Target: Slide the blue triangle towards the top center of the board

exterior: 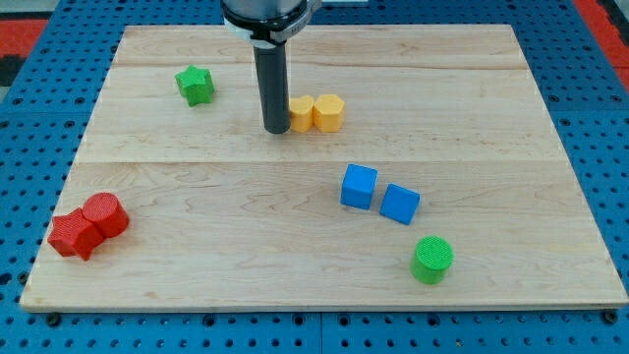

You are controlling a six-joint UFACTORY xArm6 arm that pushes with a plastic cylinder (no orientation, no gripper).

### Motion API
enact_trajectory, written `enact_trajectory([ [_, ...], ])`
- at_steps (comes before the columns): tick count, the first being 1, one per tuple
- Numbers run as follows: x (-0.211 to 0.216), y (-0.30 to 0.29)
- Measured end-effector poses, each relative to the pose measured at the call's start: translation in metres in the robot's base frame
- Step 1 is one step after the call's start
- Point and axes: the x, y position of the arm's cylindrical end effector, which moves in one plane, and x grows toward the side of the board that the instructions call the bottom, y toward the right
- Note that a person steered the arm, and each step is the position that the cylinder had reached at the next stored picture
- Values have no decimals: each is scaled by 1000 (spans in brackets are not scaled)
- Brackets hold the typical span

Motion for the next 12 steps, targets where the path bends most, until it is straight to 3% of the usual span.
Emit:
enact_trajectory([
  [3, 94, 4],
  [4, 118, 37],
  [6, 111, 137],
  [9, 113, 146],
  [11, 112, 198],
  [12, 76, 192],
])
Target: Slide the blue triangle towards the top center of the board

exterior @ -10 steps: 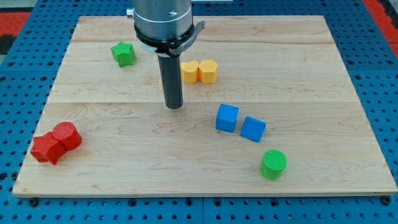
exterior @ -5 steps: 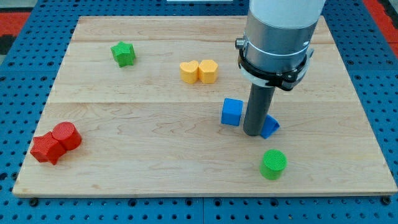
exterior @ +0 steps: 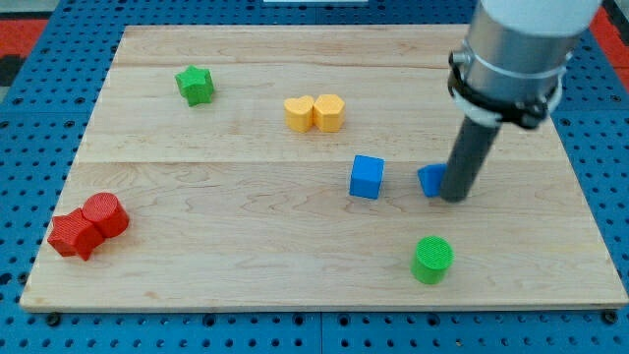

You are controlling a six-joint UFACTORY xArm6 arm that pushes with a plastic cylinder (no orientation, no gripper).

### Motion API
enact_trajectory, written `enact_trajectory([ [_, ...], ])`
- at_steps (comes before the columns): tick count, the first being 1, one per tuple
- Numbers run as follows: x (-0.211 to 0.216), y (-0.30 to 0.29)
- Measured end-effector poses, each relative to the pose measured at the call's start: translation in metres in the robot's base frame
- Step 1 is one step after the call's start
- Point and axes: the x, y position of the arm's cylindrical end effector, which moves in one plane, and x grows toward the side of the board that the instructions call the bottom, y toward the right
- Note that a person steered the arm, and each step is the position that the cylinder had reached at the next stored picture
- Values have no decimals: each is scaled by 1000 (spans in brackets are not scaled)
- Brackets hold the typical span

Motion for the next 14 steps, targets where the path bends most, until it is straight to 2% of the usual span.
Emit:
enact_trajectory([
  [1, -34, -17],
  [2, -33, -19],
  [3, -37, -62],
  [5, -100, -50],
  [7, -40, -31],
  [8, -26, 10],
  [10, -45, 64],
  [11, -81, 68],
  [12, -124, 65],
  [14, -131, -2],
])
